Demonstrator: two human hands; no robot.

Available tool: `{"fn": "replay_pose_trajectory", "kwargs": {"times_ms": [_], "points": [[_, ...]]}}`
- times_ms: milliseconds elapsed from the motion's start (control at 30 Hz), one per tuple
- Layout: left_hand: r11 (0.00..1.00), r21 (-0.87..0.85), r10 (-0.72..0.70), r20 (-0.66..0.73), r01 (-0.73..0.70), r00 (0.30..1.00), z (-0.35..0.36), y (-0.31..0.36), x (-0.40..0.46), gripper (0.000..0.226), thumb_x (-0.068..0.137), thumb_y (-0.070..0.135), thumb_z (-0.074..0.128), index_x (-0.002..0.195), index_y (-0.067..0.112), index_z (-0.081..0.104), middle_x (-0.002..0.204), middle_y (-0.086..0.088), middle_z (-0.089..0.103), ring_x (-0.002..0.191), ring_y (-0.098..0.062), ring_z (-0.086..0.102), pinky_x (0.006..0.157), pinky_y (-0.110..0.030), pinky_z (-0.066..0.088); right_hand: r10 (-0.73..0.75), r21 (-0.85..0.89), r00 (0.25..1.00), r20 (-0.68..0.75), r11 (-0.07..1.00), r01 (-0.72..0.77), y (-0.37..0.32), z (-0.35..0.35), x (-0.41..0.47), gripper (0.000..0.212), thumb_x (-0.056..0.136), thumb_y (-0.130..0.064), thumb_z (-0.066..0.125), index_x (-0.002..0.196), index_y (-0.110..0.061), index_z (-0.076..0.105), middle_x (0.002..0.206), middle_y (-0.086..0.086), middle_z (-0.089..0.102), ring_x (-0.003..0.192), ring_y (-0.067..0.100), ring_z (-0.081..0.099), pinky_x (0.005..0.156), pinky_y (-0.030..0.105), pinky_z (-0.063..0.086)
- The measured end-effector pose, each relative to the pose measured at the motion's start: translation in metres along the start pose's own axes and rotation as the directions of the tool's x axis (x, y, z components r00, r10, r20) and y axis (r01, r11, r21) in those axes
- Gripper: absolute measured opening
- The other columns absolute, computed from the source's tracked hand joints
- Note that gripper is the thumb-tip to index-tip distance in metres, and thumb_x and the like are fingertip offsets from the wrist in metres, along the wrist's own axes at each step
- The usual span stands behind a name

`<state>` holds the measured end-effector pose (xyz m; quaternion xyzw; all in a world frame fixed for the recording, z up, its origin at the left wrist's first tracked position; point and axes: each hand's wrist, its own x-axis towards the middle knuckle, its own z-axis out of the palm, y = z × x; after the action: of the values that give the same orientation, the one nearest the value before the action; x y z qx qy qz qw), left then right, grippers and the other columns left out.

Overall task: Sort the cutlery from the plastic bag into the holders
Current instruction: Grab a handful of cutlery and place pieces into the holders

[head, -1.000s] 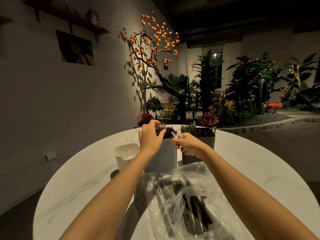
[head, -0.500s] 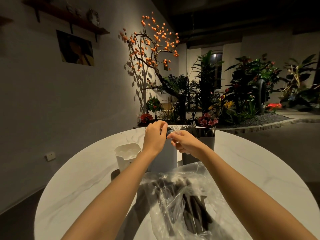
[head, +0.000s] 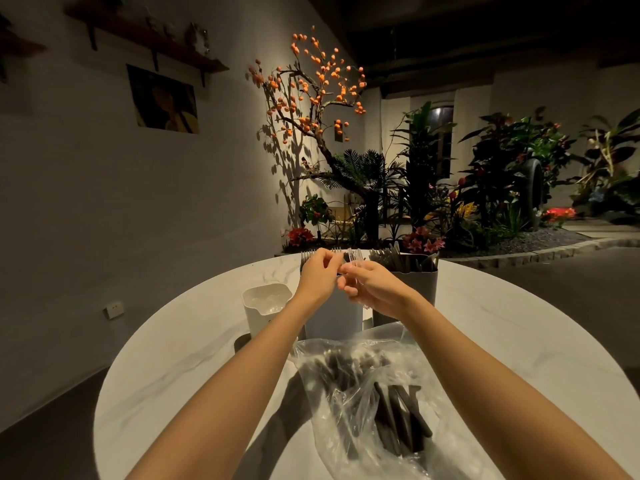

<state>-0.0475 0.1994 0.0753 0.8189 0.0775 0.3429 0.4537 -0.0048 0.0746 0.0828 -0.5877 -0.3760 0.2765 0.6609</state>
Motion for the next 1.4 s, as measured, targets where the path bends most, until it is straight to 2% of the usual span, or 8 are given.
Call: {"fn": "replay_pose_trajectory", "kwargs": {"times_ms": [167, 300, 533, 733, 867, 967, 1133, 1400], "points": [[0.989, -0.131, -0.076, -0.092, 0.064, 0.993, -0.003, -0.002, 0.001, 0.02, 0.104, 0.027, 0.038, 0.098, 0.011, 0.048, 0.083, -0.001, 0.055, 0.072, -0.015, 0.049, 0.069, -0.031, 0.041, 0.089, -0.108, 0.991, -0.104, 0.989, -0.101, -0.001, 0.004, -0.004, 0.017, 0.102, -0.018, 0.044, 0.099, -0.01, 0.059, 0.07, 0.0, 0.062, 0.047, 0.006, 0.042, 0.045, 0.017, 0.029], [0.981, -0.188, -0.057, -0.05, 0.046, 0.997, -0.008, -0.002, -0.004, 0.019, 0.102, 0.028, 0.045, 0.097, 0.01, 0.051, 0.075, 0.0, 0.057, 0.06, -0.011, 0.048, 0.06, -0.024, 0.04, 0.117, -0.046, 0.989, -0.093, 0.992, -0.121, 0.001, 0.003, -0.005, 0.019, 0.102, -0.017, 0.043, 0.1, -0.011, 0.062, 0.066, -0.001, 0.058, 0.046, 0.005, 0.038, 0.044, 0.016, 0.026], [0.998, -0.063, -0.03, -0.027, 0.029, 0.999, -0.011, -0.009, -0.004, 0.019, 0.097, 0.021, 0.055, 0.096, 0.007, 0.068, 0.088, -0.003, 0.066, 0.084, -0.017, 0.06, 0.08, -0.031, 0.049, 0.167, -0.017, 0.986, 0.01, 0.986, -0.167, 0.0, 0.008, -0.01, 0.023, 0.104, -0.021, 0.04, 0.103, -0.008, 0.059, 0.075, 0.002, 0.062, 0.058, 0.008, 0.052, 0.056, 0.018, 0.044], [0.998, -0.06, -0.021, 0.145, 0.03, 0.989, -0.019, 0.001, -0.007, 0.029, 0.097, 0.03, 0.055, 0.081, 0.009, 0.068, 0.066, 0.002, 0.06, 0.058, 0.003, 0.055, 0.053, -0.008, 0.041, 0.128, -0.001, 0.989, 0.07, 0.992, -0.129, 0.007, 0.006, -0.005, 0.024, 0.105, -0.019, 0.037, 0.092, -0.01, 0.055, 0.058, -0.004, 0.043, 0.046, 0.006, 0.031, 0.043, 0.016, 0.027], [0.999, -0.038, 0.023, 0.22, -0.015, 0.975, -0.023, -0.002, -0.006, 0.035, 0.091, 0.044, 0.061, 0.084, 0.011, 0.069, 0.084, -0.011, 0.07, 0.08, -0.018, 0.064, 0.076, -0.03, 0.052, 0.139, -0.058, 0.984, 0.111, 0.989, -0.133, 0.008, 0.003, -0.008, 0.027, 0.104, -0.017, 0.036, 0.088, -0.012, 0.058, 0.056, -0.005, 0.04, 0.045, 0.005, 0.029, 0.043, 0.015, 0.026], [0.997, 0.044, 0.053, 0.231, -0.065, 0.972, -0.023, 0.004, -0.005, 0.039, 0.095, 0.047, 0.052, 0.076, 0.015, 0.062, 0.076, -0.014, 0.064, 0.068, -0.014, 0.057, 0.067, -0.03, 0.049, 0.163, -0.116, 0.976, 0.143, 0.982, -0.147, 0.01, 0.0, -0.007, 0.027, 0.104, -0.019, 0.038, 0.1, -0.01, 0.064, 0.058, -0.004, 0.037, 0.046, 0.006, 0.029, 0.044, 0.016, 0.027], [0.983, 0.164, 0.019, 0.345, -0.08, 0.938, -0.021, 0.01, -0.007, 0.037, 0.095, 0.044, 0.054, 0.078, 0.012, 0.061, 0.061, 0.004, 0.058, 0.048, -0.009, 0.052, 0.043, -0.019, 0.043, 0.206, -0.18, 0.959, 0.194, 0.969, -0.172, 0.012, 0.004, -0.01, 0.027, 0.104, -0.013, 0.037, 0.097, -0.004, 0.061, 0.054, -0.005, 0.034, 0.046, 0.005, 0.029, 0.045, 0.017, 0.025], [0.976, 0.197, 0.015, 0.354, -0.09, 0.935, -0.021, 0.001, -0.002, 0.027, 0.095, 0.03, 0.058, 0.072, 0.016, 0.058, 0.067, 0.005, 0.062, 0.058, -0.01, 0.057, 0.054, -0.019, 0.046, 0.236, -0.221, 0.954, 0.186, 0.956, -0.194, 0.019, 0.001, -0.008, 0.023, 0.102, -0.025, 0.043, 0.095, -0.007, 0.055, 0.058, -0.004, 0.036, 0.048, 0.007, 0.031, 0.047, 0.018, 0.026]]}}
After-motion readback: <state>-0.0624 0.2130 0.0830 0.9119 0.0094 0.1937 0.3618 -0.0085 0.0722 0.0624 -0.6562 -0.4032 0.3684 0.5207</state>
